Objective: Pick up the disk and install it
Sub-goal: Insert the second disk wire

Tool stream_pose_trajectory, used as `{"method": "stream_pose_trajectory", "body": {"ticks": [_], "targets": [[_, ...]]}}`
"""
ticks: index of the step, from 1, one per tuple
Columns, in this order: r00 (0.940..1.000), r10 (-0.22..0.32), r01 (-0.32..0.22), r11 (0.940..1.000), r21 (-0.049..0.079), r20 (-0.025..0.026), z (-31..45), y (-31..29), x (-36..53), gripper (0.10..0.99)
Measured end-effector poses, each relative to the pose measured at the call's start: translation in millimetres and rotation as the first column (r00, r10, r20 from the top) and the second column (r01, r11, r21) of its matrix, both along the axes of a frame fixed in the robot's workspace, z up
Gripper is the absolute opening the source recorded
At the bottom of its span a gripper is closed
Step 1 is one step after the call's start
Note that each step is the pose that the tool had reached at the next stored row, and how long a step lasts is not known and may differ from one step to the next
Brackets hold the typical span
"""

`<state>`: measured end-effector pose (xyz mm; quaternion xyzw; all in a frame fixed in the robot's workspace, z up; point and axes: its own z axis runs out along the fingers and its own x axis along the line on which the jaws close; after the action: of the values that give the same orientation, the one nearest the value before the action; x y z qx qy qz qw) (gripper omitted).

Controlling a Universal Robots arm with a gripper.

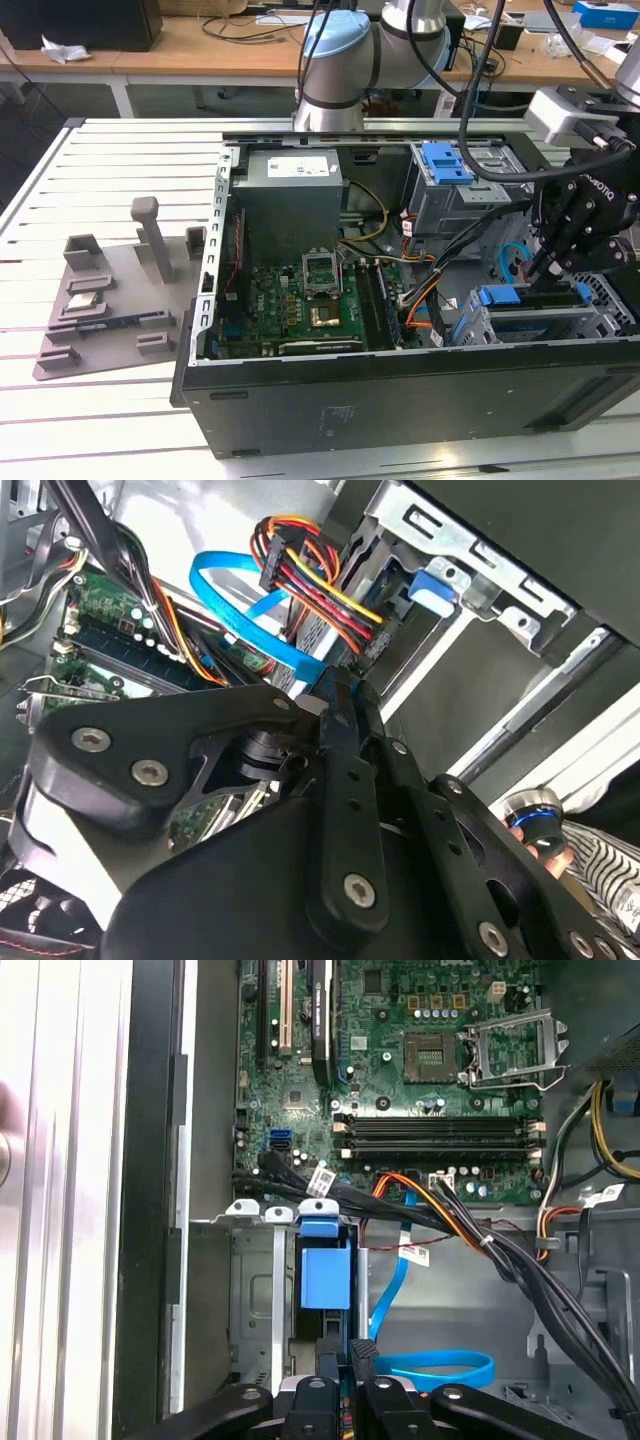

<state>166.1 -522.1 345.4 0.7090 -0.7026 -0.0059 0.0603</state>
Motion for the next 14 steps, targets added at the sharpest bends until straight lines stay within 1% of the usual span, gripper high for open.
{"method": "stream_pose_trajectory", "body": {"ticks": [2, 6, 8, 10, 14], "targets": [[1.0, 0.003, -0.003, 1.0, 0.0, -0.0001, -1.2, 0.0, 1.8, 0.161], [0.9998, 0.02, -0.02, 0.9998, 0.0, -0.0001, -2.7, -0.9, 2.0, 0.161], [0.9996, 0.029, -0.029, 0.9996, 0.0, 0.0, -4.1, -2.3, 0.8, 0.161], [0.9995, 0.032, -0.032, 0.9995, -0.001, 0.0001, -6.6, -2.7, -2.4, 0.161], [0.9995, 0.032, -0.032, 0.9995, 0.0, 0.0, -7.1, -2.8, -2.9, 0.161]]}}
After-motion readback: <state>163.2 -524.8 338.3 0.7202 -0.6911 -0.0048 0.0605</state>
